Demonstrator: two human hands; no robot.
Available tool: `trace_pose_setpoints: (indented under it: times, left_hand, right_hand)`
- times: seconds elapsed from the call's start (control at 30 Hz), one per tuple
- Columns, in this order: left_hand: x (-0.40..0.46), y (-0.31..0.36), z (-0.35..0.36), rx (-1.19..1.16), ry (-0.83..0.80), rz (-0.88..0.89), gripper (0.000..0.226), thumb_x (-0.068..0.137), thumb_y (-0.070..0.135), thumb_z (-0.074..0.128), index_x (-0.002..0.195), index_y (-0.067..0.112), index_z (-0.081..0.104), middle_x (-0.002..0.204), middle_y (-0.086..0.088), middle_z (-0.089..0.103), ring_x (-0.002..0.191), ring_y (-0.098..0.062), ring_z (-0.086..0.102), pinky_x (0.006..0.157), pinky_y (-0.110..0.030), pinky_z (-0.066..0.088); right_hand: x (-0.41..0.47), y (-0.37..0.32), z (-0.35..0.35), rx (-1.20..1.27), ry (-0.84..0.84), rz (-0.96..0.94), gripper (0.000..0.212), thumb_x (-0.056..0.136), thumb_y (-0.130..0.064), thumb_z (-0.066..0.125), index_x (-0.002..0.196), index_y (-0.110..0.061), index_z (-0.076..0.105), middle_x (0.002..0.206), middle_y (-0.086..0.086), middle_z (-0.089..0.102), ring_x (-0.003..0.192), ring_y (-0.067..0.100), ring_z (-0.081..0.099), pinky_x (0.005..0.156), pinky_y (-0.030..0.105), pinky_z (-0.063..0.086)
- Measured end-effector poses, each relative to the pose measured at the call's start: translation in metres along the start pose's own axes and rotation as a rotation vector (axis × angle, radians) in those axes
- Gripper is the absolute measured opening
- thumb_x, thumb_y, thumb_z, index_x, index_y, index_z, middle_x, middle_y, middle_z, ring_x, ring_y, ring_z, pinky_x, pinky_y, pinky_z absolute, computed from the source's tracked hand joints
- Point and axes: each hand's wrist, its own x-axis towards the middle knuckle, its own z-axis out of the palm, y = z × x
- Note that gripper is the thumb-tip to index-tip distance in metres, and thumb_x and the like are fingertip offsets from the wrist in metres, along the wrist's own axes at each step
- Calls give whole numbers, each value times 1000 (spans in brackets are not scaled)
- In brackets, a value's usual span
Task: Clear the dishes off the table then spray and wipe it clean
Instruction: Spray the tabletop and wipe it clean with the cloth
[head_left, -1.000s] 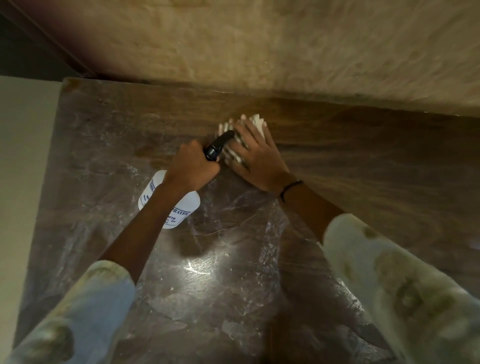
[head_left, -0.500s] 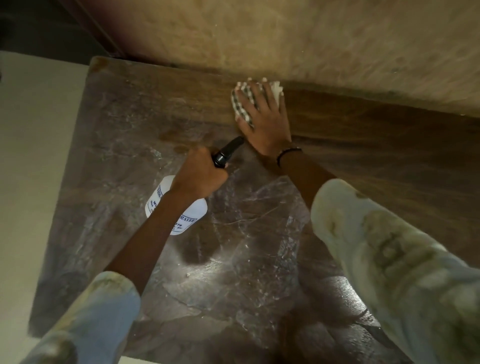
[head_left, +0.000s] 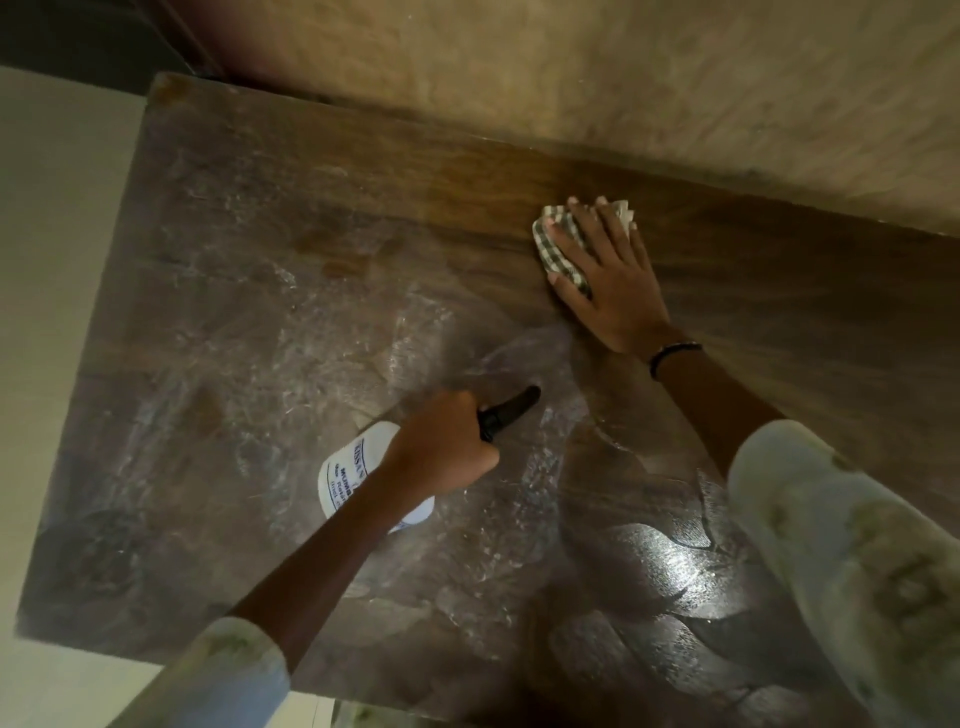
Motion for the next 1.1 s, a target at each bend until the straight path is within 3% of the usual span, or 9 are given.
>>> trace_pose_setpoints:
  times: [0.1,0.27,0.37,0.47,0.53,0.6,0.77,0.9,1.1]
  left_hand:
    - [-7,-3,11,5,11,-28,5,72,10,54,76,12,56,59,-4,53,49,-15,50,45,-24,33]
    - [-15,-20,-2,-117,163,-63,16,74,6,59,87,14,62,66,-7,62,52,-20,58,49,-34,51]
    - [-15,-26,-11,-165,282,-117,10,76,2,58,83,5,64,57,-8,56,46,-21,51,44,-27,39]
    - [-15,-30,-14,-182,282,-104,9,77,2,58,84,4,65,58,-10,58,50,-26,55,46,-31,41]
    - [-14,-28,-15,-238,259,-56,12,78,2,60,87,6,67,70,-15,66,62,-32,63,56,-40,50]
    - [-12,-25,-16,-307,237,-10,15,80,3,62,91,9,69,84,-15,70,74,-30,66,66,-40,52]
    - [-10,-17,-8,-208,235,14,10,79,7,61,82,14,67,70,-12,66,62,-28,63,57,-36,48]
    - [-22,-23,-3,-179,337,-38,5,81,7,60,80,9,64,59,-8,58,52,-28,55,49,-27,39]
    - [-39,-31,-11,-288,377,-53,13,77,-3,63,86,4,68,78,-18,68,74,-36,63,64,-30,45]
  right_hand:
    - [-4,2,0,-1,-13,0,57,101,-50,25,154,-30,21,164,2,12,152,26,3,121,49,7]
    - [-9,-1,2,-3,-10,-5,58,100,-51,24,154,-29,23,164,3,12,152,28,3,121,50,6]
    - [-8,-7,6,1,6,32,58,100,-51,25,154,-30,24,164,3,13,151,29,3,120,53,7]
    - [-5,-16,11,-4,21,50,57,100,-50,28,153,-30,25,164,2,15,151,29,5,119,54,9]
    - [-2,-24,12,-3,27,47,57,100,-50,29,153,-30,28,163,3,18,151,29,8,118,53,11]
    - [1,-31,14,0,31,30,56,100,-49,31,153,-30,29,162,3,20,151,30,9,118,54,11]
    - [4,-47,19,12,14,9,57,99,-49,29,153,-30,29,163,3,19,151,30,10,118,54,12]
    - [0,-74,26,-4,-9,-125,54,101,-47,28,153,-31,28,163,3,19,151,30,10,119,54,8]
    - [-72,-107,44,6,-35,-420,49,100,-40,40,148,-28,40,159,6,30,150,31,17,120,53,14]
